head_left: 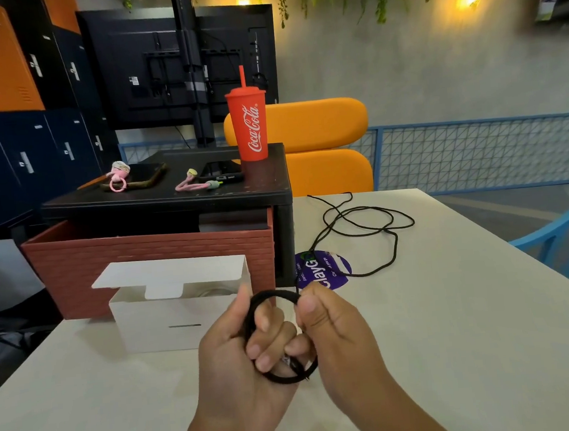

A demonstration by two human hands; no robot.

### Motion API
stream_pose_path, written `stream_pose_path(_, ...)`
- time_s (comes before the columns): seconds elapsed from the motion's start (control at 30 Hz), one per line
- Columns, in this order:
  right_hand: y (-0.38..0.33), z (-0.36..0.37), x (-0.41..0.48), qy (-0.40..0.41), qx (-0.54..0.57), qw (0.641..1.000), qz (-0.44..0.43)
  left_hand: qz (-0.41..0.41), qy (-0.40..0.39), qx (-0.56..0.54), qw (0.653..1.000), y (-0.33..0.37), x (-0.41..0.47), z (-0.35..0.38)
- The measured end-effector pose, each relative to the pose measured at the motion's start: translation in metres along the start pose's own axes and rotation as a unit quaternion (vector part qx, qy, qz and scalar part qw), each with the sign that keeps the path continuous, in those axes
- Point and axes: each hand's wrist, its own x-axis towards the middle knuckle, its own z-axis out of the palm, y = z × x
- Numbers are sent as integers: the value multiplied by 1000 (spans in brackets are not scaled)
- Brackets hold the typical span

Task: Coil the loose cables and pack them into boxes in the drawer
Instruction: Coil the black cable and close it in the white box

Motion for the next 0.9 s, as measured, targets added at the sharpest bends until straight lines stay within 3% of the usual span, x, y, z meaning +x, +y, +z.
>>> stream_pose_path(0.27,12,3,2,7,-143,986,-83,64,-5,-55,996,-3,0,4)
stream_pose_path(0.43,14,4,-1,-24,-190,977,-90,105,24,-22,994,2,-2,7)
stream_pose_path(0.7,5,-24,7,73,-169,978,-100,-42,-32,144,988,1,3,0)
stream_pose_path(0.8,4,-30,9,39,-229,966,-116,-81,-36,189,978,5,1,-2)
stream_pose_path(0.9,3,-30,10,-19,-264,956,-126,-103,-53,155,981,11,2,-6)
